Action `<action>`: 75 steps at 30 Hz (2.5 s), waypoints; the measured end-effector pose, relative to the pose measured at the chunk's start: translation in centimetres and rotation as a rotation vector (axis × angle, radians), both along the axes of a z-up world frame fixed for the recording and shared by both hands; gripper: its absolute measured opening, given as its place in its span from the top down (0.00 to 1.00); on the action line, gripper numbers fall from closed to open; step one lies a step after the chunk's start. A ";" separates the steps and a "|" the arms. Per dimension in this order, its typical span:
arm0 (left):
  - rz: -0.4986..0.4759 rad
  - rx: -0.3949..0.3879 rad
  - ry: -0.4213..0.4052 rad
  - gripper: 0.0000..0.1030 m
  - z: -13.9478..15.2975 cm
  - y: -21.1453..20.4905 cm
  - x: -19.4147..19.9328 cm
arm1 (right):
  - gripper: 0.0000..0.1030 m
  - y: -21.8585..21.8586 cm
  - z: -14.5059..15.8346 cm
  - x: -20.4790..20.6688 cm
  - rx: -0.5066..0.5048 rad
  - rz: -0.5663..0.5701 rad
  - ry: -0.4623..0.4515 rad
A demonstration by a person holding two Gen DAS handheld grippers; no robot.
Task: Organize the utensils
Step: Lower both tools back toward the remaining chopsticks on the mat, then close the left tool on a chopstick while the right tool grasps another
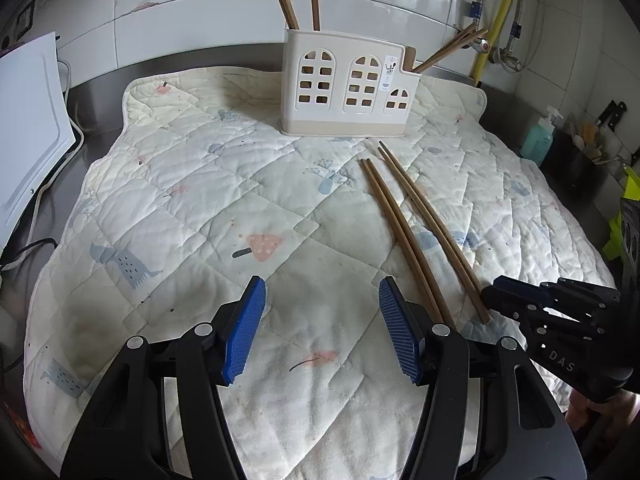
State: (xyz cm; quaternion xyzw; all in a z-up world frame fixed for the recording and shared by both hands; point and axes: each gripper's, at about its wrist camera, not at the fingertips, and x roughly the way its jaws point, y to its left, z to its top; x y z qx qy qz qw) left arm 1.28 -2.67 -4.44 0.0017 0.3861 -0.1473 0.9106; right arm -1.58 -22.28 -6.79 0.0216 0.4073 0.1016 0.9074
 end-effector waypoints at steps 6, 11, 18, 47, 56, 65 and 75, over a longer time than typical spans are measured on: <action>-0.018 -0.006 0.010 0.43 -0.3 -0.7 0.0 | 0.88 0.6 -0.4 1.0 -0.016 0.002 0.006; -0.037 -0.032 0.026 0.43 -0.3 -1.2 0.1 | 0.92 0.3 -0.4 1.1 -0.028 -0.016 -0.001; -0.085 -0.071 0.063 0.48 -0.7 -3.1 0.2 | 0.93 -1.0 -0.4 0.7 -0.018 -0.044 0.000; -0.042 0.068 0.070 0.70 -2.3 -5.8 0.3 | 0.93 -1.2 -0.6 0.5 -0.005 -0.038 -0.007; -0.050 0.029 0.111 0.70 -3.0 -6.5 0.2 | 0.93 -1.2 -0.6 0.5 -0.004 -0.037 -0.007; 0.013 0.102 0.102 0.93 -2.8 -5.6 0.9 | 0.93 -1.3 -0.7 0.5 0.003 -0.037 -0.008; -0.003 0.019 0.121 0.92 -3.0 -5.3 0.7 | 0.91 -1.0 -0.6 0.6 0.002 -0.035 -0.012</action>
